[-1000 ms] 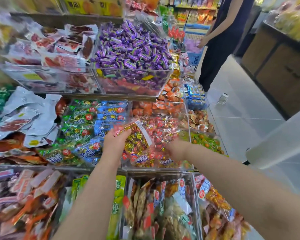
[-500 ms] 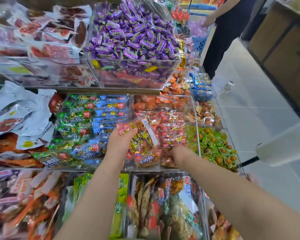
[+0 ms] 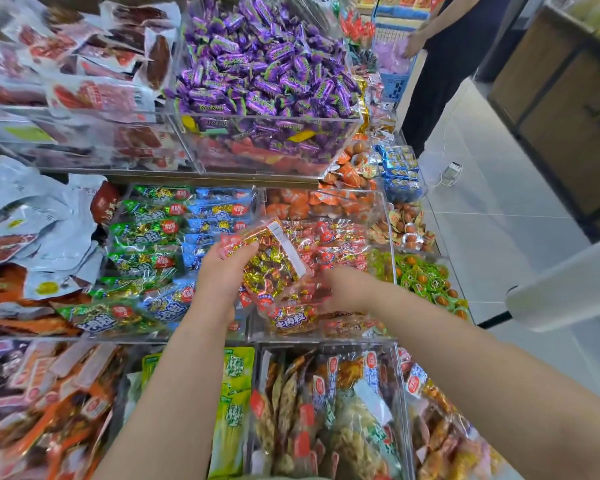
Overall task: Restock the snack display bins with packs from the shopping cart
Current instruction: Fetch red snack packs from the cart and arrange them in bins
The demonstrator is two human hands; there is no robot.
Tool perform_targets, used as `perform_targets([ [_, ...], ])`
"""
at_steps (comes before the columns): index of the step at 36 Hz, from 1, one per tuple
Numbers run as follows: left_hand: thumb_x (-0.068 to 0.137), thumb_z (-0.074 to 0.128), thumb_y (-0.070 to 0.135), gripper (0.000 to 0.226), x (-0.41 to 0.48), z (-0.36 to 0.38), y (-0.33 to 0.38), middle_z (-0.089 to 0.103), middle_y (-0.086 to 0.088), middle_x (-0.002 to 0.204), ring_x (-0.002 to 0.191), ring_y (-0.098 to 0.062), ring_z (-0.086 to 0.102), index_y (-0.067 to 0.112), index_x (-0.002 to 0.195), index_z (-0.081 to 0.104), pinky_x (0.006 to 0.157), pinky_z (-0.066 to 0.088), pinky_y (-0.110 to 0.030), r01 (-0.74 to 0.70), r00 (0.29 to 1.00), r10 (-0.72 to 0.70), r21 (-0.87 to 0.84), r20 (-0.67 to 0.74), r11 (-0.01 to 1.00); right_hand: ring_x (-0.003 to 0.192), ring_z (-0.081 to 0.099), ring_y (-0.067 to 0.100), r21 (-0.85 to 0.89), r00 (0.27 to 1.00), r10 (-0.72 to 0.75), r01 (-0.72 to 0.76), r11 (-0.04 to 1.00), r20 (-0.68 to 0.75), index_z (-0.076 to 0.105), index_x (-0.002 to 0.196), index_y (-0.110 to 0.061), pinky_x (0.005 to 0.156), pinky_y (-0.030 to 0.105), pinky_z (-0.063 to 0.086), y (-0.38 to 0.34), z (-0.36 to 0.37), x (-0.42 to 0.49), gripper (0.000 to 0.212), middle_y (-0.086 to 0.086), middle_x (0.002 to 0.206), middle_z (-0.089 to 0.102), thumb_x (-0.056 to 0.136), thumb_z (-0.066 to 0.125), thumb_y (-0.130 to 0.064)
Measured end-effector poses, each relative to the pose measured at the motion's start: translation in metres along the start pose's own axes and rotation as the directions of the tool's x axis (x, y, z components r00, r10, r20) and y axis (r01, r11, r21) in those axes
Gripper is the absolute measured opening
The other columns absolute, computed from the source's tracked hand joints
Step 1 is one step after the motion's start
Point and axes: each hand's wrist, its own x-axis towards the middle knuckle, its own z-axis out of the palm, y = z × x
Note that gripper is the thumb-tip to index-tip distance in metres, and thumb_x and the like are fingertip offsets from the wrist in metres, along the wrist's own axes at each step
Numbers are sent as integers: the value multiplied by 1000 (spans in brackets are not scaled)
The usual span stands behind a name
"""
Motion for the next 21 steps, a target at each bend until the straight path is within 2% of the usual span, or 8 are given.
perform_targets([
  [2,81,73,28,45,-1,1,5,69,-6,113,99,-26,67,21,123,58,86,55,-48,-30,1000,30,-15,-8,999,98,61,24,-70,997,-72,69,995,-40,48,135,-14,87,37,52,-9,9,3,64,7,119,63,79,71,-37],
  [4,84,71,26,31,1,2,8,70,-6,109,97,-25,68,22,113,62,84,55,-47,-39,999,39,-11,-8,999,97,60,24,-141,993,-106,111,984,43,48,136,-19,87,35,50,-20,20,8,57,5,123,61,84,66,-35],
  [7,85,70,22,15,3,1,9,74,1,87,77,-18,73,23,99,64,58,57,-33,-46,999,46,-16,-8,999,113,56,28,-308,988,-58,100,946,141,54,131,-25,85,39,50,-36,37,24,38,4,128,57,93,52,-29],
  [10,85,69,21,25,4,-1,12,72,-3,91,72,-16,72,17,109,62,50,53,-27,-57,998,57,-19,-22,998,104,58,30,-377,996,-54,74,923,64,60,117,-11,67,40,45,-48,45,35,27,7,109,61,96,45,-21],
  [15,86,69,23,27,8,-5,15,73,-4,93,75,-18,73,19,113,62,55,55,-31,-68,998,68,-10,-8,998,77,53,25,-239,999,42,-46,970,-21,63,102,-9,62,35,44,-50,47,37,23,-2,70,48,97,46,-23],
  [17,87,68,21,20,9,-4,14,74,0,83,68,-15,73,21,106,63,50,54,-28,-64,998,64,-22,-2,998,79,55,24,-176,996,84,-85,981,-15,63,104,-11,64,35,47,-50,47,36,26,0,76,53,97,48,-30],
  [19,86,69,20,21,9,-2,13,75,3,77,66,-14,72,19,107,63,48,53,-27,-40,999,41,-28,24,999,92,60,25,-143,997,73,-69,987,29,63,112,-14,75,37,51,-49,42,32,29,2,93,61,96,50,-35],
  [21,84,71,21,31,9,-1,13,75,-2,87,76,-19,73,16,114,62,59,58,-33,-8,998,9,-15,57,1000,108,59,25,-49,994,-31,36,998,108,58,125,-17,88,36,49,-43,33,25,34,4,114,63,93,55,-30],
])
